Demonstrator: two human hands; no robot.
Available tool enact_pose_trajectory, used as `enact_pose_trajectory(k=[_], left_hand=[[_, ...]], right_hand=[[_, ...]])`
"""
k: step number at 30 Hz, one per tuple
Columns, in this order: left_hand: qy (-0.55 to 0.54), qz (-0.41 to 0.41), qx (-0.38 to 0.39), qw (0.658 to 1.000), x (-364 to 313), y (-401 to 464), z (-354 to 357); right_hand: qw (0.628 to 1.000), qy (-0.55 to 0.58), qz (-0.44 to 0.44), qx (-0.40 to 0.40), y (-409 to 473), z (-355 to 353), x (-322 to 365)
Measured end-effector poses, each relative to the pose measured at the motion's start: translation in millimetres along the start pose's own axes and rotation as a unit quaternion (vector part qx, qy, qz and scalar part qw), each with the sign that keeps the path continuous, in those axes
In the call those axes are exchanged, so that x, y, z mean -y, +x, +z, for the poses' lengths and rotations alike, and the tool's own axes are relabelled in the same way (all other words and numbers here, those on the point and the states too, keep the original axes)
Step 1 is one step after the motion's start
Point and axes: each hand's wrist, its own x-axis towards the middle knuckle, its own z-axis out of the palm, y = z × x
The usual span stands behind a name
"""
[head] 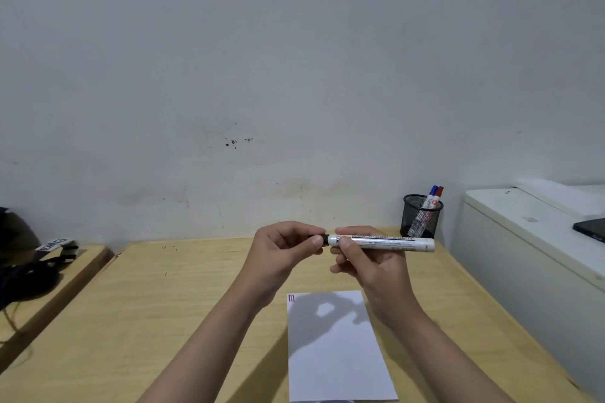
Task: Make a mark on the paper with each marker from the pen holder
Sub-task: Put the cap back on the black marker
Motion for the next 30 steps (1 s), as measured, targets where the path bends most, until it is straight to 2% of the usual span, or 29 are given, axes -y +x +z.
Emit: enact_pose_trajectory(k=[2, 4, 6, 7, 8, 10, 12, 13, 14, 17, 22, 25, 30], left_hand=[[0.019, 0.005, -0.012, 1.0, 1, 2, 4], [0.038, 0.008, -0.04, 0.998, 2, 7, 7], [0.061, 0.013, -0.075, 0.995, 2, 15, 10], [0.081, 0.016, -0.088, 0.993, 3, 19, 11], [0.103, 0.019, -0.095, 0.99, 3, 23, 12], [0.141, 0.02, -0.092, 0.985, 3, 29, 15], [0.159, 0.009, -0.082, 0.984, 3, 36, 23], [0.159, 0.003, -0.078, 0.984, 2, 40, 29], [0.152, -0.002, -0.074, 0.986, 2, 44, 35], [0.12, -0.008, -0.061, 0.991, 3, 57, 54], [0.138, 0.002, -0.027, 0.99, 19, 86, 84], [0.197, 0.006, -0.024, 0.98, 42, 112, 105], [0.3, 0.014, 0.005, 0.954, 94, 162, 146]], right_hand=[[0.999, 0.005, 0.037, -0.01, 3, 1, 1], [0.992, 0.005, 0.123, -0.023, 7, 0, 2], [0.978, -0.055, 0.203, -0.006, 10, -4, 7], [0.974, -0.106, 0.202, 0.006, 11, -9, 9], [0.973, -0.158, 0.169, 0.008, 12, -14, 12], [0.966, -0.255, 0.049, -0.016, 16, -24, 19], [0.929, -0.368, -0.041, -0.018, 24, -36, 24], [0.913, -0.404, -0.054, -0.005, 28, -41, 26], [0.909, -0.414, -0.049, 0.011, 32, -45, 26], [0.93, -0.365, -0.033, 0.03, 38, -56, 23], [0.948, -0.313, -0.054, -0.033, 62, -96, 31], [0.928, -0.348, -0.08, -0.107, 92, -134, 45], [0.87, -0.413, -0.109, -0.247, 153, -189, 51]])
